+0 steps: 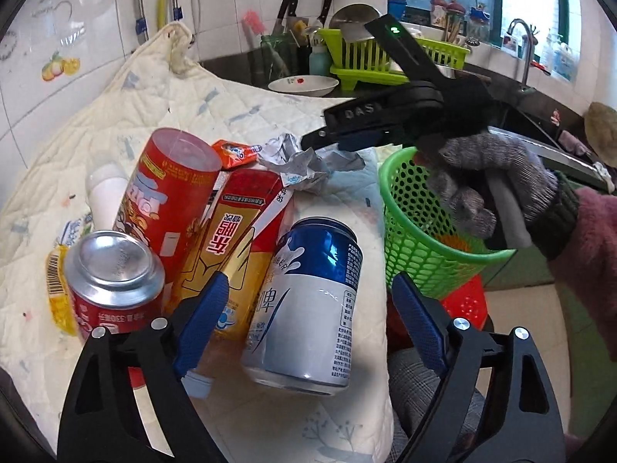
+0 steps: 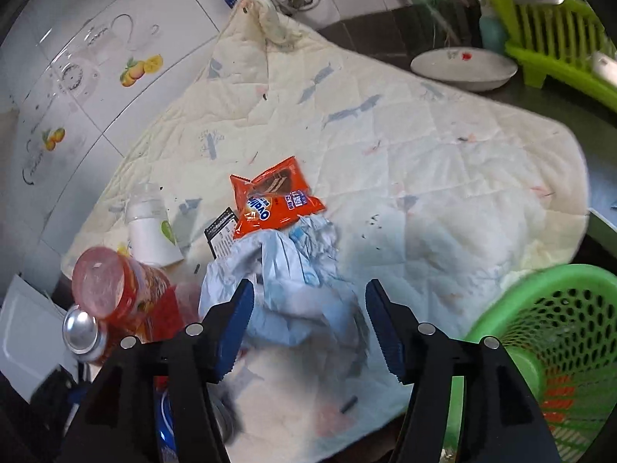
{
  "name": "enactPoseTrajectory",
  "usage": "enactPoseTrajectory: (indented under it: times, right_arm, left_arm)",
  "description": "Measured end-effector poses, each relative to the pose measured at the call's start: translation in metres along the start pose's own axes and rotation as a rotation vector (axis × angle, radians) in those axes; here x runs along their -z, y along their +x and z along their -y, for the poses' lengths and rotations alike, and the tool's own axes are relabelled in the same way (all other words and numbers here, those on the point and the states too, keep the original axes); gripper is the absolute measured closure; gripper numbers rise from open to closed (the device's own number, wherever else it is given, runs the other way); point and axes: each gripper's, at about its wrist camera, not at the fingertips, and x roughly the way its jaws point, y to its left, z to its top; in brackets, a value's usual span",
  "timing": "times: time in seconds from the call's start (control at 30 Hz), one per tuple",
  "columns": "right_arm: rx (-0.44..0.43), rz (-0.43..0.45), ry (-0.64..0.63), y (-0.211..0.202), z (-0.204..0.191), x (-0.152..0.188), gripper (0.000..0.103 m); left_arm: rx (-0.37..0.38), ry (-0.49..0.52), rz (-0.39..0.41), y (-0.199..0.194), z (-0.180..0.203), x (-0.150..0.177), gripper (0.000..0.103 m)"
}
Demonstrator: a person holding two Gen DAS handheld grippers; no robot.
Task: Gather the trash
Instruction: 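Carry the paper over the green basket and open the right gripper while the left gripper grasps the blue-white can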
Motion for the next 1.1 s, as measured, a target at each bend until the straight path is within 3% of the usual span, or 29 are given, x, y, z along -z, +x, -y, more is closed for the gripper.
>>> enactPoseTrajectory:
  times: [0.23, 0.3, 0.47, 0.67, 0.93, 1.1]
  right_arm:
    - [-0.027, -0.079, -0.009, 0.042, 0.002, -0.010, 0.042]
    - [-0.013, -0.067, -0.013, 0.043, 0.002, -0.007, 0.056]
    - [0.011, 0.002, 0.010, 0.018, 0.008, 0.002, 0.065]
    - [0.021, 0.080, 0.023, -0.026, 0.017, 0.019, 0.066]
    - [0.068, 0.107, 0.027, -0.063, 0.031, 0.048, 0.066]
    - [0.139, 0.107, 0.029, -0.079, 0.044, 0.071, 0.066]
  left_arm:
    - [0.023, 0.021, -0.015, 0.008, 0.001, -0.001, 0.021]
    - [0.034, 0.029, -0.019, 0.009, 0.002, -0.002, 0.025]
    - [0.019, 0.061, -0.044, 0.016, 0.005, -0.004, 0.025]
    - [-0.002, 0.095, -0.059, 0.022, 0.007, -0.005, 0.025]
    - [0.016, 0.115, -0.069, 0.026, 0.009, -0.007, 0.028]
    - [-0.039, 0.175, -0.097, 0.032, 0.015, -0.008, 0.035]
